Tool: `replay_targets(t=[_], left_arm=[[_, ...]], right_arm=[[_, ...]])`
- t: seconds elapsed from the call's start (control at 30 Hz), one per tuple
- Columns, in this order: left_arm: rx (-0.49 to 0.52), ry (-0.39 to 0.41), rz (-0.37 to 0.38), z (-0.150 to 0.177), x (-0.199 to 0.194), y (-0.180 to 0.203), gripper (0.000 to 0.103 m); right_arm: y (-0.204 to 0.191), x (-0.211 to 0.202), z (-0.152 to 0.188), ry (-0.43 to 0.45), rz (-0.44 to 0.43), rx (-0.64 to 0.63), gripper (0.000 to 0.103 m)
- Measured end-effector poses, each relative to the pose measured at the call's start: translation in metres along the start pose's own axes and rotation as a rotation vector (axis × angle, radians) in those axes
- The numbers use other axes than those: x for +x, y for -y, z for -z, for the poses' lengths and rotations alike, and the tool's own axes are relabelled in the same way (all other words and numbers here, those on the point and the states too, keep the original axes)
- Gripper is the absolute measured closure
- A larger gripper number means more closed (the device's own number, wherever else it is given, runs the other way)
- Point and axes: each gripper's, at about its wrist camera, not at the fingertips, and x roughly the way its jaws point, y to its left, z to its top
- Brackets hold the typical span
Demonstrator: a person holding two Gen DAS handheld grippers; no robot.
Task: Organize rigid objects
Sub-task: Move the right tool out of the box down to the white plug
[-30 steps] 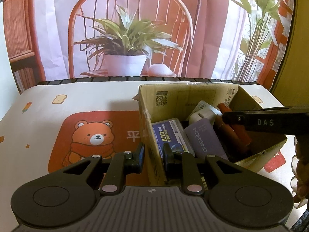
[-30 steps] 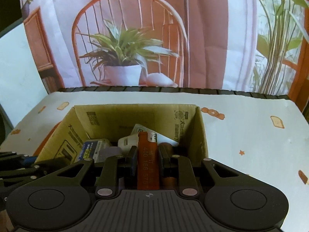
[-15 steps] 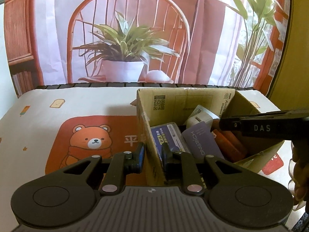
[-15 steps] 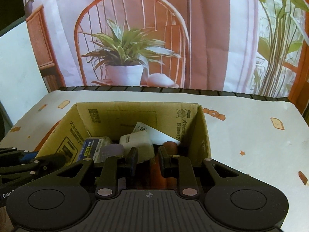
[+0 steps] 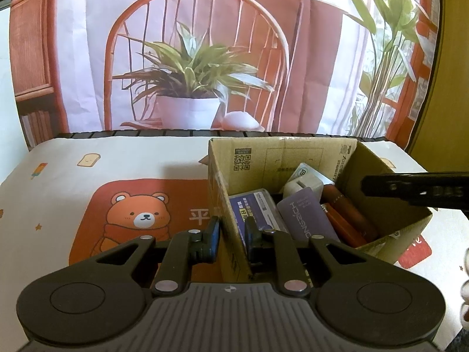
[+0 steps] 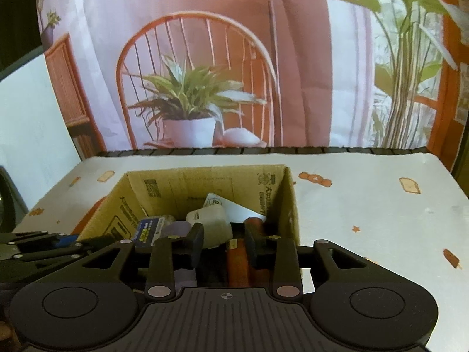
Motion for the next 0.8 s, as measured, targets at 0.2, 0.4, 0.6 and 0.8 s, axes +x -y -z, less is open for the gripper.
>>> replay_targets(t=[0.2, 0.4, 0.6, 0.8], left_arm=[[-0.002, 0.003, -0.001, 0.0, -0.001, 0.0, 0.084], [0.002, -0.006, 0.004, -0.001, -0.001, -0.001, 0.084], [0.003, -0.013, 0.003, -0.002, -0.001, 0.0, 0.084], [0.014, -0.025, 0.002, -0.003, 0.0, 0.0, 0.084]], right_arm=[[-0.001, -0.033, 0.006, 0.056, -0.015, -0.025, 0.066], [-0.008, -0.061, 0.023, 0.078, -0.041, -0.12, 0.062], [-0.018, -0.067, 0.044, 0.038, -0.04, -0.184, 0.062], [-0.031, -0.057, 0.059, 0.005, -0.082, -0.24, 0.061]])
